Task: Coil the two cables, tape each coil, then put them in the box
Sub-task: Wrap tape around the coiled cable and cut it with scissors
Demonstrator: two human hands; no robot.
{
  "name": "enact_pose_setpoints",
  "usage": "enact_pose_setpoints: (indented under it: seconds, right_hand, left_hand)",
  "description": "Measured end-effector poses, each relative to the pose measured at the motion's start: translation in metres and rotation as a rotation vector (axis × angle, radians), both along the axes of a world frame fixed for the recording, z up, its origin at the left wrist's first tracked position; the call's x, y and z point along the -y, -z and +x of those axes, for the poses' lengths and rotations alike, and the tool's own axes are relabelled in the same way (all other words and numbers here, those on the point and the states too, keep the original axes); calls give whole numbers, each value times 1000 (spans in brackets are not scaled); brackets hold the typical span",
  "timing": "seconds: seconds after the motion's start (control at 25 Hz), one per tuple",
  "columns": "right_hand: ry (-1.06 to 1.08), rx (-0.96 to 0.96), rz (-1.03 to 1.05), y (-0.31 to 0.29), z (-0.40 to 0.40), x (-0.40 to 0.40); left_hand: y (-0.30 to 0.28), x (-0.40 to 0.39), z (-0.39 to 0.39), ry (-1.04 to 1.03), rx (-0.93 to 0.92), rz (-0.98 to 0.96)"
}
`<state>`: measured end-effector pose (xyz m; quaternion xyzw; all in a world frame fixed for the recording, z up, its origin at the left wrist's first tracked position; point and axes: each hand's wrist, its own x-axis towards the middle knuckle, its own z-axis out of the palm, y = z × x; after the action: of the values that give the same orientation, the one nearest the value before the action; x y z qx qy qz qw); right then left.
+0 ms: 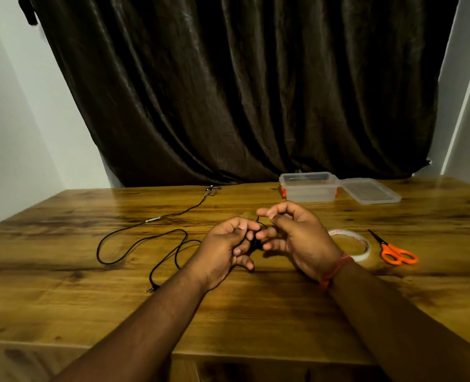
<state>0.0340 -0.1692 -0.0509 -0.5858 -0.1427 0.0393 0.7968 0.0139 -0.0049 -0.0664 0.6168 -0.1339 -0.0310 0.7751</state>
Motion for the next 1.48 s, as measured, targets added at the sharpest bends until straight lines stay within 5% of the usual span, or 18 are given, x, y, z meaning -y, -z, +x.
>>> enact_pose_setpoints:
  seconds: [0.28, 1.2, 1.48]
  right_hand:
    - [-63, 74, -129, 7, 4, -2]
    - [155, 194, -373, 10, 4, -5]
    - [496, 719, -884, 6, -5, -1]
  left_hand:
    - [2, -1, 0, 16, 80, 136]
    - [-1, 3, -1, -55, -27, 68]
    - [4, 4, 2, -52, -14, 65]
